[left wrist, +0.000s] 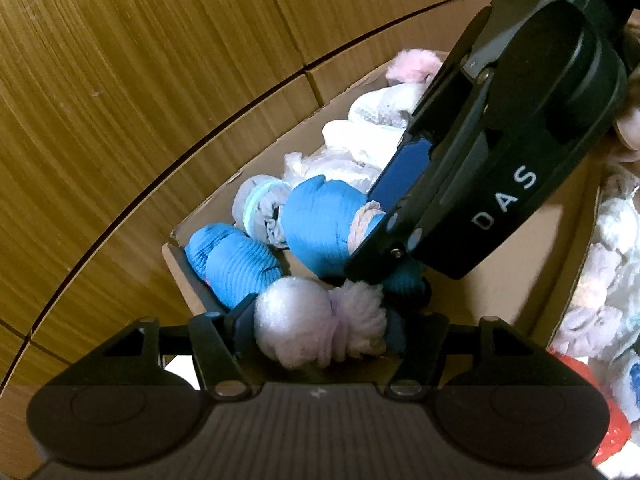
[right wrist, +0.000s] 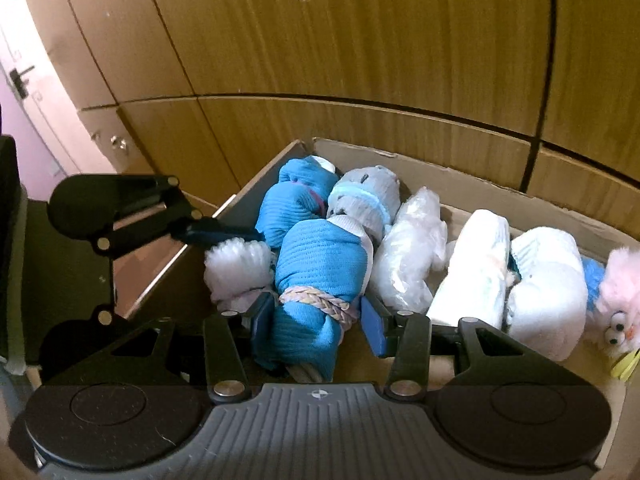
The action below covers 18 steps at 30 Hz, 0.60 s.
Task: Organize objects
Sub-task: 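Lower both rolls into the tray beside the blue socks and open both tools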
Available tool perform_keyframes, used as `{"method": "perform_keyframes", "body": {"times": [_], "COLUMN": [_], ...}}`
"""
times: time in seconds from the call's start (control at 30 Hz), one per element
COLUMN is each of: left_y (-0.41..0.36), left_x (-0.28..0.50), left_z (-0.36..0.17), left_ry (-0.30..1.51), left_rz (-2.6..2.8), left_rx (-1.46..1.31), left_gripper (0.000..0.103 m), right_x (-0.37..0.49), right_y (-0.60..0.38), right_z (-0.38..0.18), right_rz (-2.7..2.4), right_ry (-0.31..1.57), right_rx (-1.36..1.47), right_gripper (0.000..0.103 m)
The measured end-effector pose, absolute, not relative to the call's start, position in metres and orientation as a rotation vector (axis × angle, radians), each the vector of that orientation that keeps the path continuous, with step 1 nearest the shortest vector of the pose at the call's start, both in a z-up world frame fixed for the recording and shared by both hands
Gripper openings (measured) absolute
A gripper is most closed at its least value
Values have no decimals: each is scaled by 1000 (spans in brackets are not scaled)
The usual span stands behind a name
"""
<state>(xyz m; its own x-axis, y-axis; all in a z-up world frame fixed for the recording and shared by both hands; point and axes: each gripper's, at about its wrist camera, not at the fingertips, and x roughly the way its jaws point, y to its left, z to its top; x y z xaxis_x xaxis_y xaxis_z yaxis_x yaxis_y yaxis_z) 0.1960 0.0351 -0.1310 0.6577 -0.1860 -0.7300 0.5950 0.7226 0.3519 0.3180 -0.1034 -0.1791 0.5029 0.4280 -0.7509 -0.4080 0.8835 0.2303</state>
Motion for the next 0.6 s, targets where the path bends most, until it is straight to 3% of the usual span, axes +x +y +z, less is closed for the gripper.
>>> {"method": "perform_keyframes", "body": {"times": [0.17,0.33,0.57,0.6], "left_y": [36,32,30,30], "left_x": [194,191,186,184], "left_z": [-130,-129,-121,-119], "left_ry": [734,735,721,718], "left_rz": [-454,-445,-409,-391], "left_rx": [611,613,610,615], "left_gripper": [66,78,84,90], "right_x": [327,327,328,329], "right_y": [-97,-92,-87,-86], "right_z": [-185,-185,-179,-179], "right_rz": [496,491,481,480], "right_ry": [941,948,935,935], "right_rx": [32,23,16,15], "right_gripper": [54,56,58,58]}}
